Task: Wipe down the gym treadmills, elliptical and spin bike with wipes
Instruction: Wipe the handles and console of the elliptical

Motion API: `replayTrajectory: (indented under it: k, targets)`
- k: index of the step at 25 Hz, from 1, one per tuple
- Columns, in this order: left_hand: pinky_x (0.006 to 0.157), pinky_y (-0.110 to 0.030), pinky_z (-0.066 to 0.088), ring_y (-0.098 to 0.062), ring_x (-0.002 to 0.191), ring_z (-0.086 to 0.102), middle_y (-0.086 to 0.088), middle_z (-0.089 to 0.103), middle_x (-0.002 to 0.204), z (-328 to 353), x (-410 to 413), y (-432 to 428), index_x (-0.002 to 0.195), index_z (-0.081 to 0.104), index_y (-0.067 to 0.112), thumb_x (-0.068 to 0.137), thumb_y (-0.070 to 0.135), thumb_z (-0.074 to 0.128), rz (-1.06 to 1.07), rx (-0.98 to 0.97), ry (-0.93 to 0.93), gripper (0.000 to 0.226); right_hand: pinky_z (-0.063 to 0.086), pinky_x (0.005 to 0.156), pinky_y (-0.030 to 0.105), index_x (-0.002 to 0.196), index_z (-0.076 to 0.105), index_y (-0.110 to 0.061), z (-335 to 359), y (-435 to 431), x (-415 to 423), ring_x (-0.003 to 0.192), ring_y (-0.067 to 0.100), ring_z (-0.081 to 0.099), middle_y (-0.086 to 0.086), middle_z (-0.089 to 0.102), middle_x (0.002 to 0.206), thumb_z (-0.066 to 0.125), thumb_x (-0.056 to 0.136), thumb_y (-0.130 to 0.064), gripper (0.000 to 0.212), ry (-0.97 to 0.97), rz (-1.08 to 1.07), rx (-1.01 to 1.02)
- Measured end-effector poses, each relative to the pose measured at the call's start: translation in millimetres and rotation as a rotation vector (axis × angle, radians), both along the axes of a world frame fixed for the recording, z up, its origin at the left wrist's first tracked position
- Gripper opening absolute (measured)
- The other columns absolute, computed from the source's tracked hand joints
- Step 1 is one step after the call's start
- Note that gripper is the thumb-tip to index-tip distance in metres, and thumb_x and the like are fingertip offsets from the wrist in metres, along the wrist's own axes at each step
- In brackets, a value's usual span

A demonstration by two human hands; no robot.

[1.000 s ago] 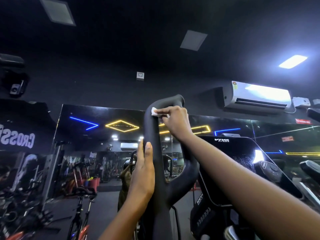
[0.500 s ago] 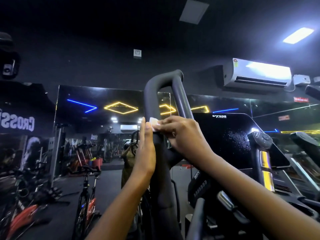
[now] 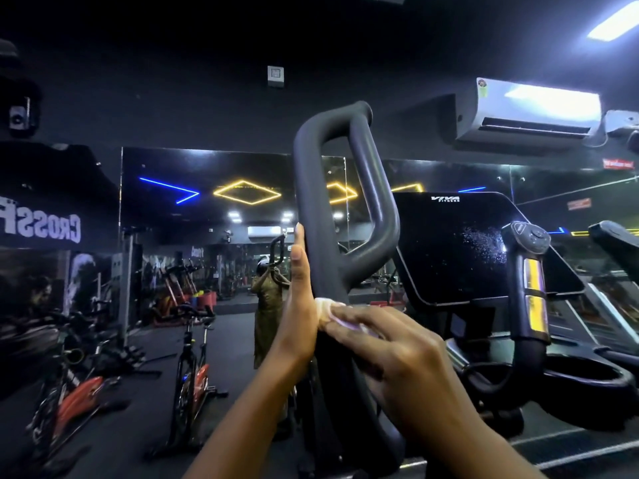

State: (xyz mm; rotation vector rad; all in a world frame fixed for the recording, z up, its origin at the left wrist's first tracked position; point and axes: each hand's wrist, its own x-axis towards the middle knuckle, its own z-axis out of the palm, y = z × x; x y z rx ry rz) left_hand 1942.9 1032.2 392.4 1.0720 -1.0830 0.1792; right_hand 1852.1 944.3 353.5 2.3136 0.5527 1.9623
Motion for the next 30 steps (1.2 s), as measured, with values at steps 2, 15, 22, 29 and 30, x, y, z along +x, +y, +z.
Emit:
replayTrajectory:
  k: [2, 15, 22, 29, 30]
  targets:
    - [0.113, -0.043, 0.031, -0.009, 0.136, 0.037, 0.013, 0.022, 0.156, -1, 3, -1, 0.132, 0.023, 0.062, 0.06, 0.093, 0.034, 0.04, -0.041, -0.027, 0.079, 0.053, 0.075, 0.022, 0.1, 0.073, -0.018, -6, -6, -6, 0.085, 0.013, 0.067, 0.0, 0.07, 0.1, 0.053, 0.082, -0.017, 0.028, 0.04, 0.095, 0.021]
    - [0.097, -0.002, 0.015, 0.039, 0.106, 0.018, 0.047, 0.014, 0.126, 1, -11, -8, 0.143, 0.014, 0.046, 0.083, 0.06, 0.022, 0.277, -0.001, -0.011, 0.062, 0.05, 0.081, 0.015, 0.1, 0.073, -0.014, -2, -5, 20, 0.088, 0.003, 0.064, -0.001, 0.071, 0.094, 0.068, 0.07, 0.0, 0.033, -0.113, 0.195, 0.322]
    - [0.099, -0.01, 0.016, 0.037, 0.106, 0.019, 0.046, 0.015, 0.121, 2, -15, -7, 0.147, 0.01, 0.042, 0.082, 0.059, 0.023, 0.316, 0.038, -0.006, 0.068, 0.044, 0.083, 0.006, 0.102, 0.07, -0.016, 31, -39, 8, 0.086, -0.004, 0.061, -0.007, 0.069, 0.099, 0.069, 0.078, -0.008, 0.025, -0.099, 0.202, 0.508]
    - [0.095, -0.003, 0.016, 0.034, 0.11, 0.016, 0.03, 0.014, 0.146, 1, -21, -7, 0.148, 0.01, 0.042, 0.082, 0.057, 0.025, 0.365, 0.05, -0.021, 0.069, 0.041, 0.07, 0.0, 0.098, 0.073, -0.013, 9, -7, 33, 0.076, 0.005, 0.056, -0.003, 0.063, 0.08, 0.067, 0.072, -0.002, 0.029, -0.211, 0.161, 0.522]
    - [0.1, -0.009, 0.014, 0.025, 0.118, 0.015, 0.026, 0.014, 0.151, 1, -20, -7, 0.148, 0.009, 0.043, 0.082, 0.058, 0.025, 0.373, 0.054, -0.026, 0.069, 0.044, 0.07, 0.004, 0.099, 0.073, -0.014, 4, -2, 33, 0.078, 0.004, 0.057, -0.003, 0.063, 0.08, 0.065, 0.072, -0.002, 0.031, -0.214, 0.184, 0.503]
